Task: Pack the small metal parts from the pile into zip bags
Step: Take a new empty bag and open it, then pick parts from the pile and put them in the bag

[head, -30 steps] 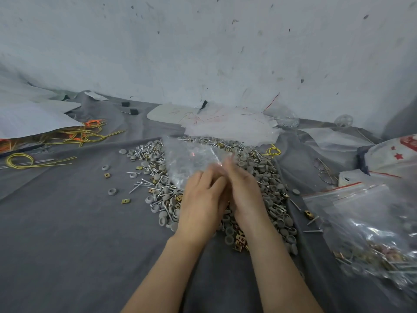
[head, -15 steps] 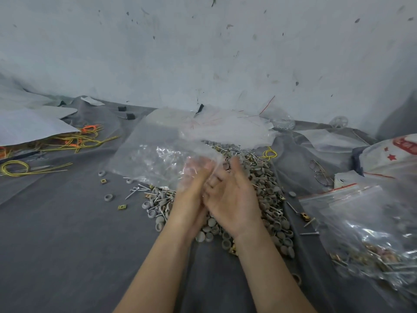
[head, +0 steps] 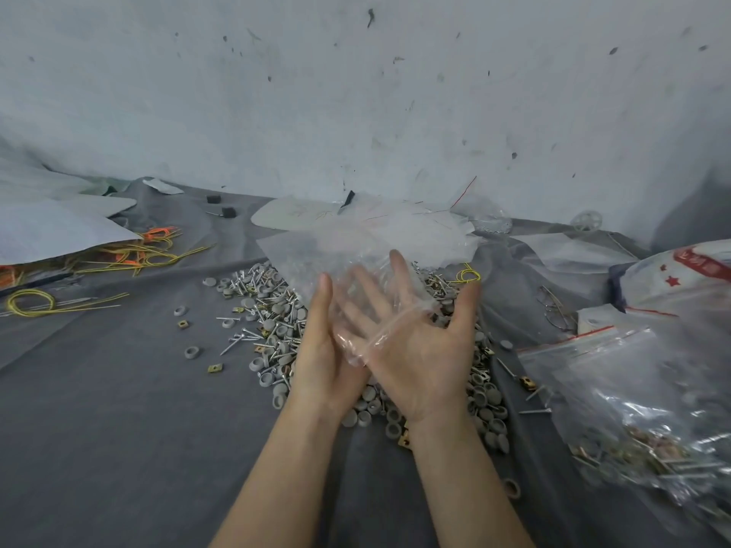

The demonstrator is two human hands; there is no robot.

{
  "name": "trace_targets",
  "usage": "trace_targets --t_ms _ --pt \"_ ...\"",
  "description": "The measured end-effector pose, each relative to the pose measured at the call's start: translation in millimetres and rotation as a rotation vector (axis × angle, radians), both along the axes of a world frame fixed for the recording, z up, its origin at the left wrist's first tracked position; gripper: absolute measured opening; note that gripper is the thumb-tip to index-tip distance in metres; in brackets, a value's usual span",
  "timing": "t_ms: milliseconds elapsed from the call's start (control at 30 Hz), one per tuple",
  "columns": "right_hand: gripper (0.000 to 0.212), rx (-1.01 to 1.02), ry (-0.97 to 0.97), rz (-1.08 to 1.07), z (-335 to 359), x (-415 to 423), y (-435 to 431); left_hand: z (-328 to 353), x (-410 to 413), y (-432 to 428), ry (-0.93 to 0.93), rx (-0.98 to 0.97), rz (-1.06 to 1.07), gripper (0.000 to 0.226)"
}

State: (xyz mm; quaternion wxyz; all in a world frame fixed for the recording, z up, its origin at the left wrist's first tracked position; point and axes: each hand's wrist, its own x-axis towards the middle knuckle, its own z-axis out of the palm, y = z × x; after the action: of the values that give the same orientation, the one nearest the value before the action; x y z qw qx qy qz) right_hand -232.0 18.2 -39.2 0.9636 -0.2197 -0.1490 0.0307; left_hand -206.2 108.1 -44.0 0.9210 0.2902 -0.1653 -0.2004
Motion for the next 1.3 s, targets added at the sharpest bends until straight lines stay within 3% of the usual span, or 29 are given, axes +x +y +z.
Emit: trace_targets --t_ms 167,333,467,567,633,833,967,1067,1167,1300 --pt "0.092 -0.006 0.005 -0.029 -4 -6 12 8 -3 -2 -0.038 0.035 -0.011 0.034" --pt "0.096 0.015 -0.006 -0.094 20 1 20 9 -16 -15 0.047 -0.036 -0.164 0.044" --pt "0.097 0.007 0.028 -0.03 22 2 20 16 -23 -9 0.087 -0.032 -0.087 0.069" --pt "0.098 -0.044 0.099 0.016 18 -3 17 18 -16 0 0.086 -0.112 -0.073 0.064" --pt "0.097 -0.036 0.125 0.041 15 -8 14 20 -12 4 0.104 -0.101 -0.05 0.073" --pt "0.08 -0.003 0.059 0.047 16 -19 6 15 -7 9 0.051 -0.076 -0.003 0.072" --pt "0.085 0.011 0.064 0.015 16 -19 6 15 -9 3 0.108 -0.11 -0.037 0.068" --pt "0.077 -0.092 0.09 -0.01 20 -19 5 12 -8 2 0.157 -0.075 0.015 0.063" --pt "0.077 -0.33 0.185 -0.153 15 -18 13 10 -5 5 0.186 -0.06 0.119 0.052" --pt "0.072 -0.5 0.235 -0.253 2 -23 30 8 -3 8 0.28 0.102 0.285 0.063"
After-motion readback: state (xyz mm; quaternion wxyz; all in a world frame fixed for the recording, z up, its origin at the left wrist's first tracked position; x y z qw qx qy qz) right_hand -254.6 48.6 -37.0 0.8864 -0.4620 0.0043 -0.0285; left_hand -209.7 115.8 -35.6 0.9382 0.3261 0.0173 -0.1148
